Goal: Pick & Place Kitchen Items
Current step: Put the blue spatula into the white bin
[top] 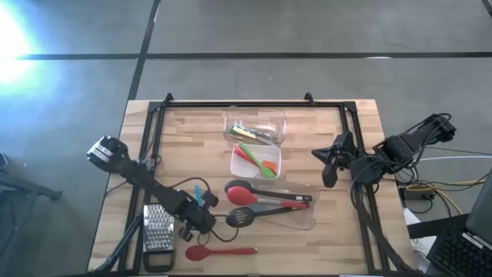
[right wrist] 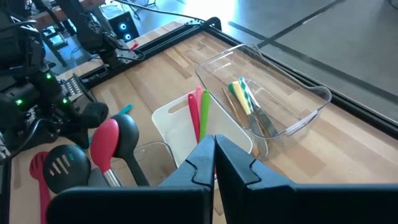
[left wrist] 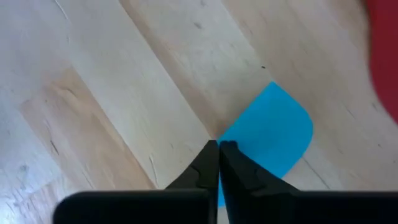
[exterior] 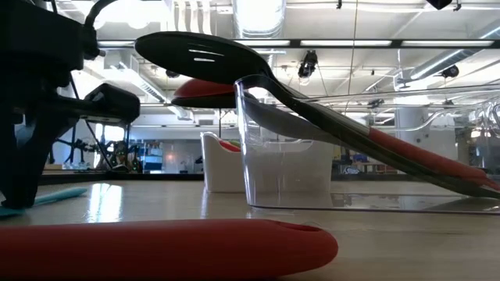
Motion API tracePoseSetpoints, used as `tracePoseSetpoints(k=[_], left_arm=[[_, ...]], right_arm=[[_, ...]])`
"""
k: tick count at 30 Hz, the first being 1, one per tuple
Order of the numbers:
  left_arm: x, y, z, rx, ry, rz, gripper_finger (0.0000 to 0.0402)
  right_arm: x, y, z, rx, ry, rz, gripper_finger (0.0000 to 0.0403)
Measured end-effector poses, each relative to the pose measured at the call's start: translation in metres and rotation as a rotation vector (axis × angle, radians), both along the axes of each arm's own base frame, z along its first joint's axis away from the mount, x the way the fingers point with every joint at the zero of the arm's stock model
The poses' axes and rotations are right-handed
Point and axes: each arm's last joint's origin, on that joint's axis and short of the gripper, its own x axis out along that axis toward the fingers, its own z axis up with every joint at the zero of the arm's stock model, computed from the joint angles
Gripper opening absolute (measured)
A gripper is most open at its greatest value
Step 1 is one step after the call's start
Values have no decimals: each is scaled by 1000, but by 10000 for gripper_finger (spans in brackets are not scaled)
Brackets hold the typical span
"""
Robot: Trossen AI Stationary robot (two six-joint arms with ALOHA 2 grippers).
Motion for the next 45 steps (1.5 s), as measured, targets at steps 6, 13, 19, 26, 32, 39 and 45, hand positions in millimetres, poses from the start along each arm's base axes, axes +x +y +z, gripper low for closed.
tracePoseSetpoints(k=[6,13,19,26,32,39,45], left_arm=[[1,-1,4,-5,2,6,17],[11,0,19,-42,47,166,119],[16,-6,29,-145,113,272,233],[13,-17,34,-211,152,59,292],[8,-18,24,-110,104,-11,292],[-2,-11,0,-36,161,-7,296],[-8,-10,-7,-17,161,-40,296]], right_arm=[[0,0,0,3,-2,-1,8],[0,0,0,2,-2,0,8],[0,0,0,1,-1,1,8],[0,0,0,-12,7,8,8],[0,0,0,-11,9,11,8],[0,0,0,-14,11,13,8],[0,0,0,-14,11,13,8]])
